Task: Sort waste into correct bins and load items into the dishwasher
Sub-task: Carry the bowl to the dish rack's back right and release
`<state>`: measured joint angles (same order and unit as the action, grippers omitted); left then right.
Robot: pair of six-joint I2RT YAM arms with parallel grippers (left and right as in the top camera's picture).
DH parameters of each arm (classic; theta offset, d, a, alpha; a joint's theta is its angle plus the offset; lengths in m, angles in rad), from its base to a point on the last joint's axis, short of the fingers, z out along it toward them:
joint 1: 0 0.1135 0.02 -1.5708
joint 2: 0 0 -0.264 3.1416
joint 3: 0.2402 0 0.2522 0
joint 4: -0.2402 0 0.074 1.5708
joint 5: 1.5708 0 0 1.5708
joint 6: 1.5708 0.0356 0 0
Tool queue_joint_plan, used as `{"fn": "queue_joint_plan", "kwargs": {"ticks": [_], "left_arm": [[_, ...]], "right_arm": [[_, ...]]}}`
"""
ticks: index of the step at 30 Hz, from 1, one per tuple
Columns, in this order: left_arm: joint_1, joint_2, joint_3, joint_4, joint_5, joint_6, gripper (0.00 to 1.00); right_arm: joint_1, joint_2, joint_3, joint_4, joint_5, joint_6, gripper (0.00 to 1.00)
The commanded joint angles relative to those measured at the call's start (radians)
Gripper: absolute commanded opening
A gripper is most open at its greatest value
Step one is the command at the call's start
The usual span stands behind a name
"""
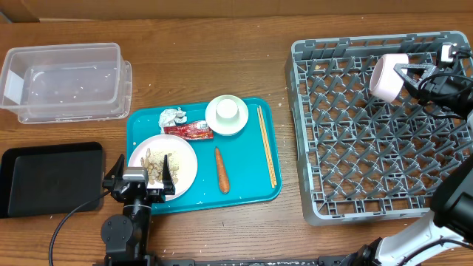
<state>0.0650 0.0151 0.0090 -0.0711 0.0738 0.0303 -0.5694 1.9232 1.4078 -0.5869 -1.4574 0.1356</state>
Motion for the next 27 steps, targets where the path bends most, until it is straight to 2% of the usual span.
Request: {"fn": "queue_joint_plan", "kwargs": {"ticks": [1,24,27], "left_arm": [[-0.007,-0.011,-0.004,-0.002,-0.003,0.019,1.0],[-0.007,-0.011,-0.004,-0.002,-0.003,0.019,1.0],[-0.007,-0.011,-0.004,-0.002,-0.003,0.019,1.0]], "right_arm": [[-0.005,0.032,0.012,0.016,0.024,-0.017,0.04],[-0.065,0.061,0.012,0.093,0.096,-0.002,0.05],[-0.068,0.087,0.012,0.091,0.097,0.004,0.1]]}}
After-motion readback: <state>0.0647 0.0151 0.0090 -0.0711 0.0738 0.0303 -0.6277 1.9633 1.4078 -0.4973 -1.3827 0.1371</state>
